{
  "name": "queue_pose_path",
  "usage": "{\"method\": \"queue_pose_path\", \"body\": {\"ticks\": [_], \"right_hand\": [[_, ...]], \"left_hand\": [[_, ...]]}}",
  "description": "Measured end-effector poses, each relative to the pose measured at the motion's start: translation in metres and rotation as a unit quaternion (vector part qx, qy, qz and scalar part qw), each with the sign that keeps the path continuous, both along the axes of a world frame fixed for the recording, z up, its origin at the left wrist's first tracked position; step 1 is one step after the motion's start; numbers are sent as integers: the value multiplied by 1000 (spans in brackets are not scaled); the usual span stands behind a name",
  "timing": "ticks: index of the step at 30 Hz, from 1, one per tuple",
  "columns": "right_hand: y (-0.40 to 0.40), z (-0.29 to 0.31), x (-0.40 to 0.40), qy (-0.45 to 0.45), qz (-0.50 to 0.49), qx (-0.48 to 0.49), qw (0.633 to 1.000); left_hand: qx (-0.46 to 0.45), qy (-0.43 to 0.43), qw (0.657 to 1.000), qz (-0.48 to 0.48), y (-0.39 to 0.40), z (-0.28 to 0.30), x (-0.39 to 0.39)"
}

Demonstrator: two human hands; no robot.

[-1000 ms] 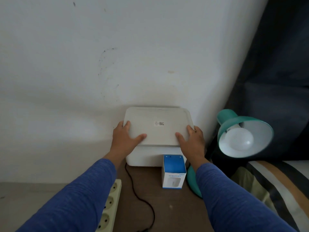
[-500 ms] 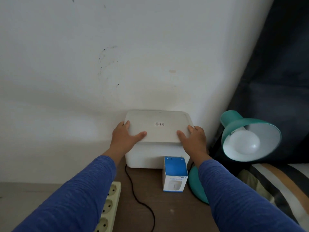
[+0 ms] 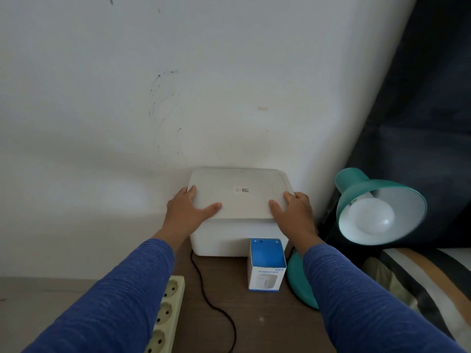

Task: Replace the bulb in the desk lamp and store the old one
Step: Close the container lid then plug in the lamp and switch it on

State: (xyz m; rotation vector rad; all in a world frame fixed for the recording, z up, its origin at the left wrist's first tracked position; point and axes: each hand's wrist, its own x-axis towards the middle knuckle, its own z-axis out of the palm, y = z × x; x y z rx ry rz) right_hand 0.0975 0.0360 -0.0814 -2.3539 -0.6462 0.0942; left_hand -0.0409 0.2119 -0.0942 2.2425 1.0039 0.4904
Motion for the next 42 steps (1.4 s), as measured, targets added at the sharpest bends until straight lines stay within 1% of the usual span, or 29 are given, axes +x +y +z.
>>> {"method": "queue_pose_path", "body": {"ticks": [5, 10, 14, 18, 23, 24, 28, 31, 35, 42], "right_hand": [[1, 1, 1, -4, 8, -9, 1000], [2, 3, 6, 3, 11, -38, 999], [4, 0, 10, 1, 4, -55, 998], [3, 6, 11, 2, 9, -99, 995], [2, 21, 3, -63, -3, -153, 986], [2, 25, 1, -75, 0, -178, 981], [-1, 41, -13, -104, 32, -292, 950], [-5, 57, -27, -109, 51, -338, 933], [-14, 76, -46, -89, 79, -356, 927], [-35, 93, -94, -50, 113, -345, 931]], "left_hand": [[-15, -12, 1000, 5, 0, -2, -3], [-7, 36, 999, -13, 4, 4, 6], [-20, 51, 998, -20, 5, 7, 8], [-11, 72, 997, -19, 3, 13, 9], [33, 56, 998, 10, 1, 30, 4], [37, 68, 997, 15, -1, 34, 2], [44, 164, 985, 10, -3, 48, -10], [53, 200, 978, 18, -6, 55, -24], [54, 260, 964, 4, -16, 65, -48], [69, 352, 933, 23, -42, 80, -107]]}}
